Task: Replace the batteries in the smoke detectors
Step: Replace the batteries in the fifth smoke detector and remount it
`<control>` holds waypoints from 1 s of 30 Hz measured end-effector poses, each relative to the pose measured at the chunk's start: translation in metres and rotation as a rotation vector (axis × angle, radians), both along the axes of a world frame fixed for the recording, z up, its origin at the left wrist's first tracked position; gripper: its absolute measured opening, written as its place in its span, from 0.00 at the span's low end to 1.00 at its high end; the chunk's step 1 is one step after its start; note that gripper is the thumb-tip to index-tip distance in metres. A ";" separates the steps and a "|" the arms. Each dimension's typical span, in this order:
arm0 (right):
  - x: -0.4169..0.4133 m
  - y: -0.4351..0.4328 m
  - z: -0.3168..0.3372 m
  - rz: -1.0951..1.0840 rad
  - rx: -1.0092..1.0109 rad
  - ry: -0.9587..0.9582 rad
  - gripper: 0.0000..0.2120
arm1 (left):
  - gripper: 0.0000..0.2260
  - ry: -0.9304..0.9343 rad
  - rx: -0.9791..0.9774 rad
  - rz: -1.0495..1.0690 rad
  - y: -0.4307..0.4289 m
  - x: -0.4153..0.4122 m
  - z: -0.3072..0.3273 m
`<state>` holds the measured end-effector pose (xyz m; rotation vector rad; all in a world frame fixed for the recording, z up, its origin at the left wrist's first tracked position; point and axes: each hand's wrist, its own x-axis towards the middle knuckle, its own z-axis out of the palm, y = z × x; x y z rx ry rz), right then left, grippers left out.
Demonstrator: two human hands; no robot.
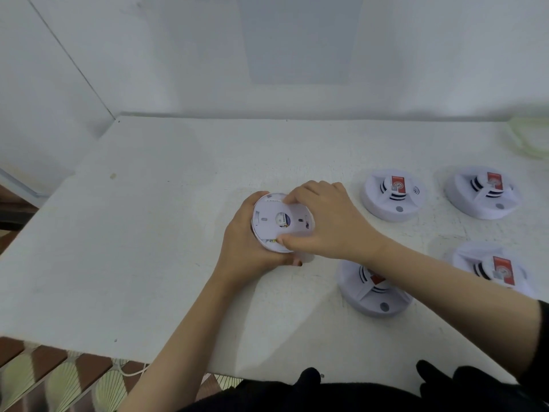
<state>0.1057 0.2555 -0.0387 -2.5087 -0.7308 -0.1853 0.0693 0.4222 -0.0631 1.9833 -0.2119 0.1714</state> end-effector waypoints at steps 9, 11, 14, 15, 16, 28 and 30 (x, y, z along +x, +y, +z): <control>-0.009 0.000 0.014 0.047 0.456 0.481 0.38 | 0.54 -0.117 -0.179 -0.003 -0.016 0.000 0.009; -0.009 -0.001 0.022 0.050 0.538 0.496 0.40 | 0.58 -0.160 -0.165 -0.010 -0.017 0.002 0.014; -0.007 -0.004 0.030 0.113 0.700 0.525 0.37 | 0.61 -0.169 -0.103 -0.031 -0.012 0.009 0.016; -0.007 -0.006 0.032 0.149 0.774 0.557 0.35 | 0.60 -0.140 -0.098 -0.043 -0.011 0.011 0.017; -0.007 -0.008 0.034 0.182 0.855 0.614 0.32 | 0.58 -0.089 -0.107 -0.054 -0.012 0.012 0.019; 0.006 -0.032 0.030 0.192 0.980 0.879 0.20 | 0.50 -0.035 -0.098 0.027 -0.005 0.020 0.019; 0.010 -0.034 0.026 0.184 0.959 0.903 0.21 | 0.51 -0.025 -0.085 0.043 -0.006 0.022 0.017</control>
